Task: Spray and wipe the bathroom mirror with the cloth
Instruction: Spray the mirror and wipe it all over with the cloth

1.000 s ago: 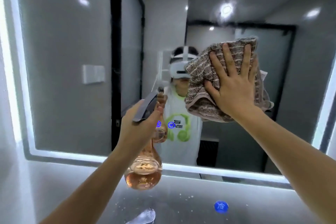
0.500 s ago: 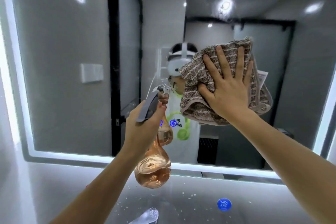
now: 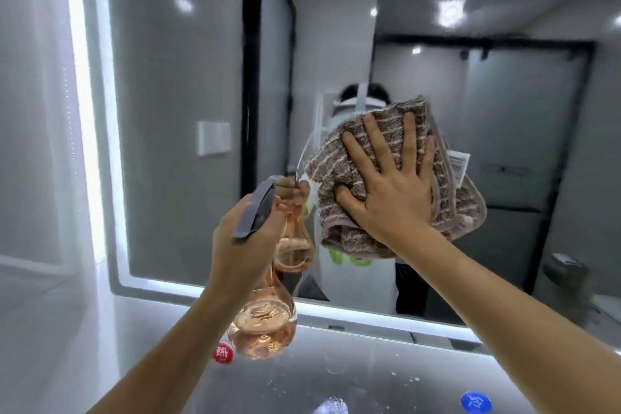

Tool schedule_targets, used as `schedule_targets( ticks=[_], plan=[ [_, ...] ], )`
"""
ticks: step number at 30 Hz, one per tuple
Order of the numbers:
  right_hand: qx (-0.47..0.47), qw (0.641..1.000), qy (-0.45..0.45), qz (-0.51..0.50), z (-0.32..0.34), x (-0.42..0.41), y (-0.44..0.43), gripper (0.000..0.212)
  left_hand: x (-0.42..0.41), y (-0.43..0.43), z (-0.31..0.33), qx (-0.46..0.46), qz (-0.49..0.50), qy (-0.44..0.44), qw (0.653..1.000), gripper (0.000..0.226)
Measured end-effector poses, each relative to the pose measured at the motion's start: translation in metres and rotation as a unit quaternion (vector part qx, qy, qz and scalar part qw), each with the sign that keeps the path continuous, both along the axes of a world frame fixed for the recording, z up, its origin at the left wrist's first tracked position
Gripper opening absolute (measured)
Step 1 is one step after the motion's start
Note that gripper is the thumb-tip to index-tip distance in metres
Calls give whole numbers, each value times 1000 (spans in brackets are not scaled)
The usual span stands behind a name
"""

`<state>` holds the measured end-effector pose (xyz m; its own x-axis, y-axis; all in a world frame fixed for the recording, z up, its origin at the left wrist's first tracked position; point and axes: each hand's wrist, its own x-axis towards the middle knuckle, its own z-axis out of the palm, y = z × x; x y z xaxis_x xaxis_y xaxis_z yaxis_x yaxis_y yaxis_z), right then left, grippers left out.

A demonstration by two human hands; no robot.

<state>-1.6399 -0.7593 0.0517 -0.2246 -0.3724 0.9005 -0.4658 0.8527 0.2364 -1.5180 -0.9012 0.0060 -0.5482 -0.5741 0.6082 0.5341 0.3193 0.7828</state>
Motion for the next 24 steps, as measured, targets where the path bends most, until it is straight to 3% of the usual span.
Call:
schedule_targets(
  ticks=[8, 13, 18, 24],
  plan=[
    [21, 999, 29, 27, -11, 35, -150, 77, 40, -118, -18, 43, 99, -18, 994, 9],
    [48, 998, 18, 29, -18, 54, -237, 71, 54, -173, -15, 62, 133, -17, 989, 24],
    [91, 992, 55, 66, -15, 48, -229, 64, 59, -184, -18, 34, 142, -18, 989, 16],
    [82, 992, 62, 71, -11, 28, -141, 61, 47, -122, -25, -29, 122, -8, 992, 29]
  ],
)
